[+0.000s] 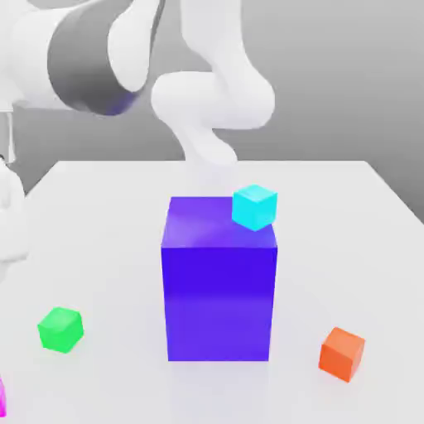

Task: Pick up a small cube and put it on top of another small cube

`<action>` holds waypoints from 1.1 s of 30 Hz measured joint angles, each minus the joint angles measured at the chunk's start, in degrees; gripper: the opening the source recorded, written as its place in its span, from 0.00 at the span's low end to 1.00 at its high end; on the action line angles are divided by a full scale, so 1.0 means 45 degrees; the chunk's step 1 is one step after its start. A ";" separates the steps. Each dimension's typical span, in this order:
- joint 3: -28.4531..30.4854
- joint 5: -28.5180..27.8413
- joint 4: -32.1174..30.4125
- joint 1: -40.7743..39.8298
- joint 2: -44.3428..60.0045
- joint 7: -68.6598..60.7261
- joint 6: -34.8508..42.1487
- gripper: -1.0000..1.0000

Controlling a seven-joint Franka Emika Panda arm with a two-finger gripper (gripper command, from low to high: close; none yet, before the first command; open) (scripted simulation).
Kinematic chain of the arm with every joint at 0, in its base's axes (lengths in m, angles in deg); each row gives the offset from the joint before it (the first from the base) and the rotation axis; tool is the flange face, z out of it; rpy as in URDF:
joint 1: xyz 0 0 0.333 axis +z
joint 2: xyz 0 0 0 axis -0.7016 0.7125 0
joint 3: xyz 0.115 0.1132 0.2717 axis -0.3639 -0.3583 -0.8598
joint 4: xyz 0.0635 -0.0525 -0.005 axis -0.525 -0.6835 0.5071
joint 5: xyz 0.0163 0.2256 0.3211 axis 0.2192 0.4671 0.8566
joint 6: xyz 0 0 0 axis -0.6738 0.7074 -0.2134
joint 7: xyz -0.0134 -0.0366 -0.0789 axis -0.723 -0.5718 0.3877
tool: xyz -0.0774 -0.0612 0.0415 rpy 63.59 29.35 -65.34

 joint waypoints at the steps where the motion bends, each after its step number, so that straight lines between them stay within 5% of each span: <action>1: 0.0083 0.0102 0.0058 -0.0112 0.0467 0.0117 -0.0101 0.50; 11: 0.0105 0.1363 0.0821 -0.1427 0.5124 0.0513 -0.1882 0.50; 12: -0.0005 0.1473 0.0898 -0.1518 0.5439 0.0441 -0.2112 0.00; 23: 0.0518 0.0909 0.0475 -0.1130 0.3899 0.0876 -0.1005 0.00; 33: 0.2099 -0.0760 -0.3928 -0.0060 -0.0285 0.4733 -0.1380 0.00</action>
